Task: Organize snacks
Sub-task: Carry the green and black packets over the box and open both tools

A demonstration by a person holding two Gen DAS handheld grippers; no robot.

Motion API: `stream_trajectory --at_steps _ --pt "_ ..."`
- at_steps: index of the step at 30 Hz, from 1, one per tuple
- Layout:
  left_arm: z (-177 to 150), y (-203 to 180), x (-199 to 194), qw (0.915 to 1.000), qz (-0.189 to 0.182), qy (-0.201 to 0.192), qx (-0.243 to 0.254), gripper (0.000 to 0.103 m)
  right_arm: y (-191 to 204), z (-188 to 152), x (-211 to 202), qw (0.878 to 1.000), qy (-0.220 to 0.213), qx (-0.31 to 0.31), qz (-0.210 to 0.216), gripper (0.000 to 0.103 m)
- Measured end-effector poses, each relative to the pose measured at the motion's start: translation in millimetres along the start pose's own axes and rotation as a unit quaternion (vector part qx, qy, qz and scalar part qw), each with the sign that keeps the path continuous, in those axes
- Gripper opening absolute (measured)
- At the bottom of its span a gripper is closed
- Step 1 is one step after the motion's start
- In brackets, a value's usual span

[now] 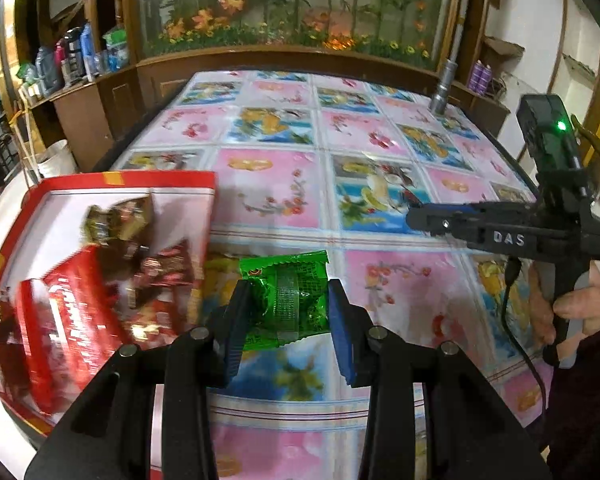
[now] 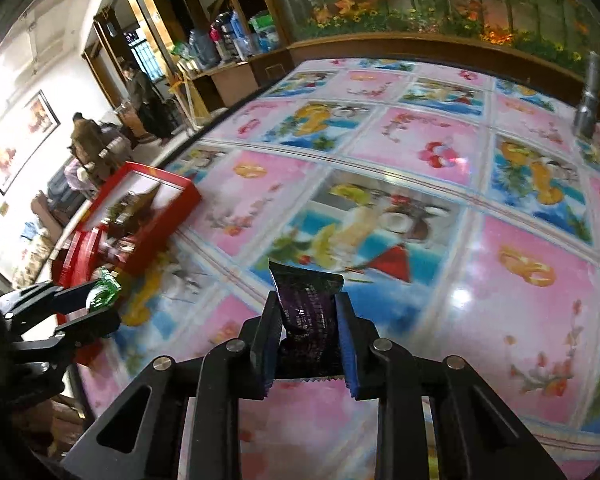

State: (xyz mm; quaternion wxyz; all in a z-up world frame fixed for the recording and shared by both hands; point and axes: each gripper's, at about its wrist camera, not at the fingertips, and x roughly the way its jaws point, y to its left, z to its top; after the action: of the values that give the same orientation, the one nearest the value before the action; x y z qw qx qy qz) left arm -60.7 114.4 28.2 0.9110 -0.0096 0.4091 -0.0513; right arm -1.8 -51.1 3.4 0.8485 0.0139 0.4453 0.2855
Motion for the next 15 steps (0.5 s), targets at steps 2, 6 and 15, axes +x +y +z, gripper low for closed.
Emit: stream_trajectory --at_steps 2,6,15 --pt "2 14 -6 0.9999 0.010 -0.010 -0.010 0.035 10 4 2 1.000 -0.007 0.003 0.021 0.026" --pt "3 50 -19 0.9981 0.042 -0.030 -0.035 0.035 38 17 13 0.998 -0.020 0.014 0.062 0.026" --pt "-5 122 -36 0.9889 0.107 -0.054 -0.088 0.036 138 55 58 0.986 -0.044 0.003 0.163 0.026"
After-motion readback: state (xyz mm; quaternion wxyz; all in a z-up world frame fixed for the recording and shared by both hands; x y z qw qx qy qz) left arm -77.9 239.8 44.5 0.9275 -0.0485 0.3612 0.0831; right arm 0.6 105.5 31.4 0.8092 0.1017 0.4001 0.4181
